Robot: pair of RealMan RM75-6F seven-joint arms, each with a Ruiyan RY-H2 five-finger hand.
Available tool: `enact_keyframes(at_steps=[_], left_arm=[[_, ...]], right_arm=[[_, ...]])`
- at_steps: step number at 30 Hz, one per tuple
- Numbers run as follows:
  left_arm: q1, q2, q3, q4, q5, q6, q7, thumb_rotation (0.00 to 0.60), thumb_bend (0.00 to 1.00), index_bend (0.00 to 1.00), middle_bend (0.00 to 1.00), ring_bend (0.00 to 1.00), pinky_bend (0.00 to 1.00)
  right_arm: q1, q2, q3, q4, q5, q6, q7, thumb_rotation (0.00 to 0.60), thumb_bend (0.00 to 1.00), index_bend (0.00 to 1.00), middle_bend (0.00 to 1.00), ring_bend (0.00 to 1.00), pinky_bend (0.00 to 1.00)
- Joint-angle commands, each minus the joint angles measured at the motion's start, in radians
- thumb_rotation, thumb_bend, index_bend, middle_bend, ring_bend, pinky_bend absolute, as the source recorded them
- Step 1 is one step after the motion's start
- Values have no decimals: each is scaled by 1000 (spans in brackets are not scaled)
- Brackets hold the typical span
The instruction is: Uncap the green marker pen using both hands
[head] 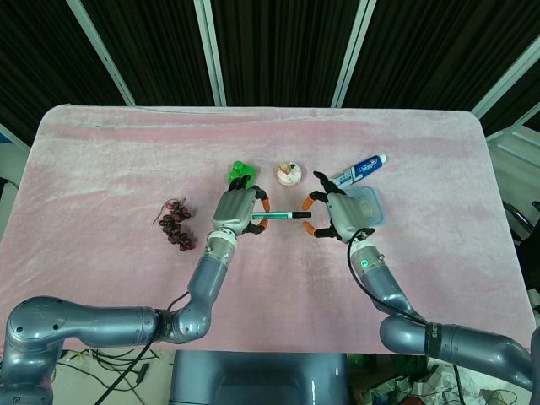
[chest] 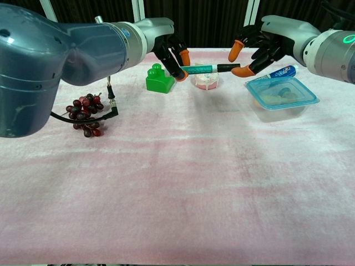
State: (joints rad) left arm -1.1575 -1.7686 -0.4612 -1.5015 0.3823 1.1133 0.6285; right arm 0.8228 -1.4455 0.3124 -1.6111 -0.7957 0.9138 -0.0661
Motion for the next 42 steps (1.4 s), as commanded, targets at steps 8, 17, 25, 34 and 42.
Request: enact_keyframes(at_steps=[8, 17, 25, 34, 42], left_arm=[[-1, -4, 3, -1, 5, 2, -4, 600, 500, 714, 331, 23, 0], [-2, -7, 4, 0, 10, 3, -8, 600, 500, 716, 332, 23, 0], [-2, -5, 6, -5, 13, 7, -7, 600, 501, 717, 332, 23, 0], [0, -3, 9, -10, 15, 7, -6, 600, 501, 717, 332, 23, 0], [0, -6, 13, -4, 15, 7, -4, 600, 501, 717, 332, 23, 0]], right_arm=[[-1, -5, 1, 11, 4, -6, -1, 600, 234, 510, 21, 94, 178], [-2, -8, 1, 16, 9, -11, -2, 600, 238, 513, 21, 94, 178], [-2, -16, 3, 29, 15, -17, 2, 600, 252, 540, 23, 96, 177], [-2, -23, 5, 39, 19, -21, 4, 600, 266, 565, 25, 97, 177], [-4, -26, 4, 45, 12, -28, 9, 600, 292, 610, 26, 100, 177]])
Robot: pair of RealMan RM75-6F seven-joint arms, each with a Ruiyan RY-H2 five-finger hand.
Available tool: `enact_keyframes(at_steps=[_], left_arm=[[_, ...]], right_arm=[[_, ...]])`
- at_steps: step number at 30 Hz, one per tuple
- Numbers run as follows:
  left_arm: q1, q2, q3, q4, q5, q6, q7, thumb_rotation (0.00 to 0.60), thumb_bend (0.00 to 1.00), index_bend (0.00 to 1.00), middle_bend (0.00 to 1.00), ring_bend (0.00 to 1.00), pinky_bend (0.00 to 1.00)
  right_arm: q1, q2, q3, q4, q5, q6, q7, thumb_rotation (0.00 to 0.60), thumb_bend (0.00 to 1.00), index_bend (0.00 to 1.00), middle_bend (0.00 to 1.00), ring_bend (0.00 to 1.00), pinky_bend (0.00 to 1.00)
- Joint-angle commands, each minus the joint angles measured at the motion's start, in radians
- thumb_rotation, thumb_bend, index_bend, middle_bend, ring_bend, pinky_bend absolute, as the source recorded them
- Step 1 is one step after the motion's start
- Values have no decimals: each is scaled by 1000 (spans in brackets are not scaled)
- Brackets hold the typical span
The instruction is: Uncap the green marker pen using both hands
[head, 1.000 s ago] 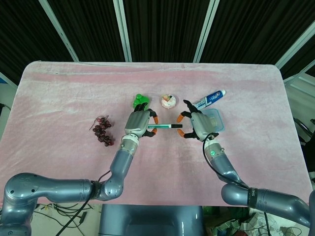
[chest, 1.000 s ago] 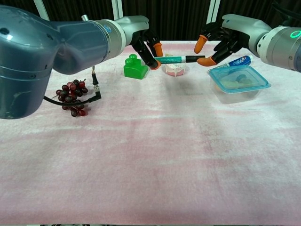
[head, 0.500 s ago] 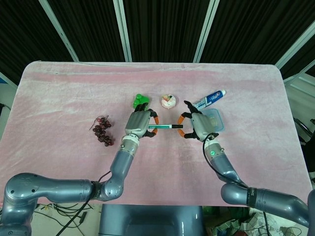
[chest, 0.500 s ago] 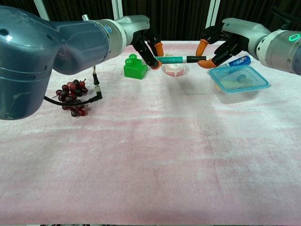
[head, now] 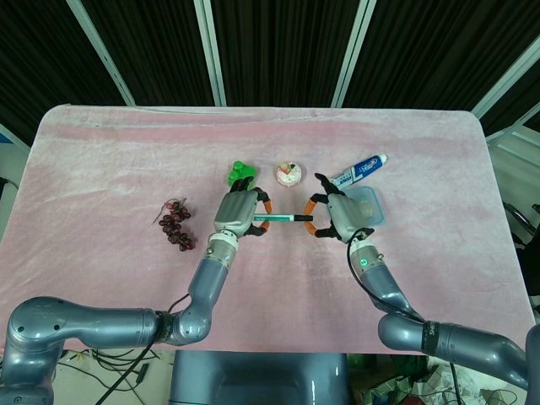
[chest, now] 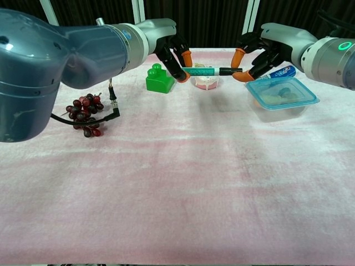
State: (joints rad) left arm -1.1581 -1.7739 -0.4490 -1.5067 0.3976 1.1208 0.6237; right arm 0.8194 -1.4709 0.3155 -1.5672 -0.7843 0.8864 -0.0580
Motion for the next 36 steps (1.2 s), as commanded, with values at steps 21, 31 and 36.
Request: enact_keyframes(at_steps=[21, 31, 36], left_arm=[[6, -7, 4, 15, 11, 4, -3, 600, 544, 734, 345, 23, 0], [47, 31, 53, -10, 53, -5, -11, 600, 544, 734, 346, 23, 0], [64, 35, 75, 3, 74, -19, -25, 600, 542, 732, 345, 23, 0]], right_arm=[[-16, 19, 3, -5, 6, -2, 8, 600, 350, 768, 24, 100, 177], [-65, 90, -35, -22, -21, -13, 23, 600, 351, 768, 17, 98, 177], [-91, 106, -51, -30, -51, -13, 47, 600, 350, 768, 16, 95, 177]])
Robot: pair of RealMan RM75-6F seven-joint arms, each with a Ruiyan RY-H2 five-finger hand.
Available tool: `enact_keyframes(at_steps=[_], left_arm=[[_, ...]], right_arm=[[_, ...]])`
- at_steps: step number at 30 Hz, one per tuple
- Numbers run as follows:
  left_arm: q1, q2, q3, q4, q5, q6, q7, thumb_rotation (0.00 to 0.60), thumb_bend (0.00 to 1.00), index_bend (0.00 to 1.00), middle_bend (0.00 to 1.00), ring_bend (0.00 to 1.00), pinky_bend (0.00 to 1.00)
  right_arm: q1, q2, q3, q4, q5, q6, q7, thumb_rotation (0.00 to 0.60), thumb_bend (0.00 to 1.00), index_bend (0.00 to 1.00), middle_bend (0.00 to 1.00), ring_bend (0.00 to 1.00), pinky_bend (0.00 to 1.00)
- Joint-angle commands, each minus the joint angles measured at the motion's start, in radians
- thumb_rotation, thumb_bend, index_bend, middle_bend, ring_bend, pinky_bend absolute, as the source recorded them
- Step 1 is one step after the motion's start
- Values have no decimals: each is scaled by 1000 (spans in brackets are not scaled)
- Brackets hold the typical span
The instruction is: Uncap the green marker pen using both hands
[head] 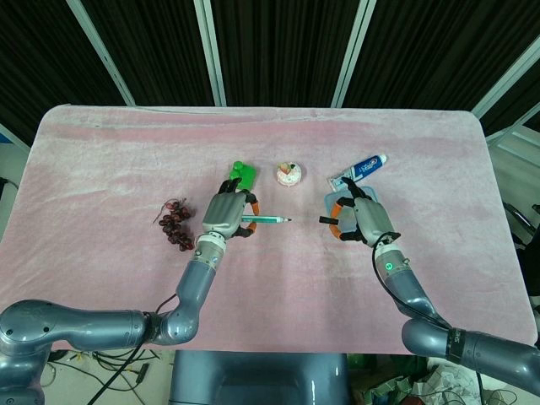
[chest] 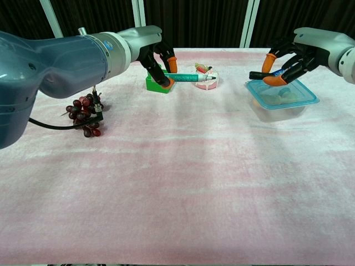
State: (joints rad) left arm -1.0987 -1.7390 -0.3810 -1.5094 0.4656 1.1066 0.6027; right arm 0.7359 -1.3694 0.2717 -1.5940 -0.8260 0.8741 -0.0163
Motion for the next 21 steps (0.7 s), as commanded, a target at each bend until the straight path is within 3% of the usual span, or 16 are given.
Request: enact_keyframes(at_steps=[1, 16, 21], left_arm=[[6, 0, 9, 7, 7, -7, -6, 600, 541, 730, 345, 23, 0], [53, -61, 81, 79, 89, -95, -99, 600, 532, 702, 341, 23, 0], [59, -63, 104, 75, 91, -98, -77, 600, 507, 624, 331, 17, 0]], right_arm=[[-10, 5, -10, -4, -11, -2, 6, 600, 350, 768, 16, 94, 177], [-61, -95, -90, -7, -82, 44, -5, 600, 324, 765, 3, 79, 177], [-69, -151, -91, 28, -59, 64, -16, 600, 259, 624, 0, 70, 177]])
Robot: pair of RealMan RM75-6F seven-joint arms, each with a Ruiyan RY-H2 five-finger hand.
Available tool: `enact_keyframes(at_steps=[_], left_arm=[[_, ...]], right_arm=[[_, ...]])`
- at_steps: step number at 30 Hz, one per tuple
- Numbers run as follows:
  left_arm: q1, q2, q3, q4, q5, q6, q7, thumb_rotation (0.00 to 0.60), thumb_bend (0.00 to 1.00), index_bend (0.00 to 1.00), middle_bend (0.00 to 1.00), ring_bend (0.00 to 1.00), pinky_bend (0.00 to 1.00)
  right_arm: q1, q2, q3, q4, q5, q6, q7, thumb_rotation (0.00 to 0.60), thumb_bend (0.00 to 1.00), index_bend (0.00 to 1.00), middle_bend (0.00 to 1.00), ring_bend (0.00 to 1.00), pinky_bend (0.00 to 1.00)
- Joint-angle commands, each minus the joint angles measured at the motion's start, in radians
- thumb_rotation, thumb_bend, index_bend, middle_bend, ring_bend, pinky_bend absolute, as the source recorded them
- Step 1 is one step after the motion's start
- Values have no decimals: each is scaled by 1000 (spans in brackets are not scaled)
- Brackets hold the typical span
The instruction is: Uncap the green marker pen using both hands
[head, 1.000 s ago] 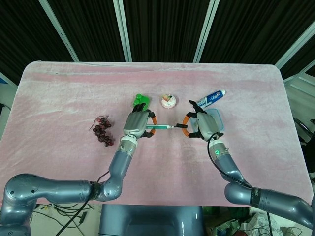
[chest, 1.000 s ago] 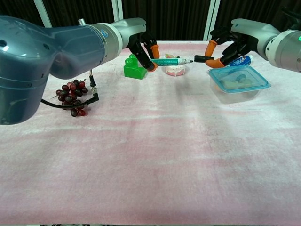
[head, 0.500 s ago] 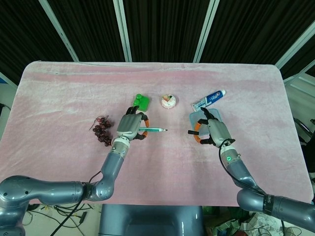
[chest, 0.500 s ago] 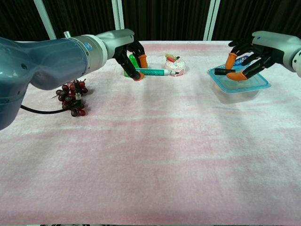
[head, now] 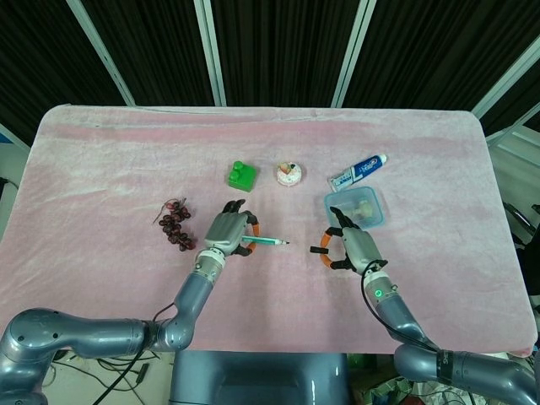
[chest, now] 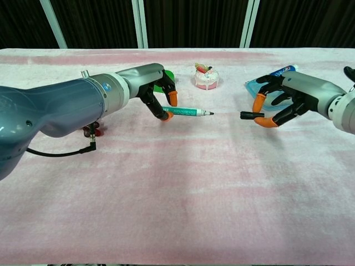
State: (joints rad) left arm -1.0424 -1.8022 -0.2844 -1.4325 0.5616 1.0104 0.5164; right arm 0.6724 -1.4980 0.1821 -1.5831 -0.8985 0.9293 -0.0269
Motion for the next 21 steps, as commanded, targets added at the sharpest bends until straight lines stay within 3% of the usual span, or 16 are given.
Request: enact_keyframes(at_steps=[1, 5, 9, 14, 21], left_arm=[[4, 2, 10, -3, -11, -4, 15, 600, 497, 610, 329, 16, 0], [2, 12, 15, -9, -49, -24, 40, 600, 351, 492, 308, 9, 0], [-7, 21, 20, -13, -95, -32, 79, 600, 200, 336, 278, 0, 0], [-14, 24, 19, -12, -119, -33, 99, 600, 108, 193, 243, 0, 0], [-11, 50, -17, -40, -113, -31, 72, 600, 103, 171, 234, 0, 0]], right_arm=[[-7, -28, -1, 20, 19, 8, -4, 600, 250, 598, 0, 66, 177], [-5, -34, -3, 25, 71, -31, -9, 600, 186, 320, 0, 34, 177], [6, -20, 4, 14, 142, -82, -14, 600, 153, 151, 0, 21, 177], [19, 7, 1, 4, 176, -110, -39, 600, 131, 116, 0, 16, 174], [10, 77, 25, -46, 160, -79, -41, 600, 125, 98, 0, 16, 167]])
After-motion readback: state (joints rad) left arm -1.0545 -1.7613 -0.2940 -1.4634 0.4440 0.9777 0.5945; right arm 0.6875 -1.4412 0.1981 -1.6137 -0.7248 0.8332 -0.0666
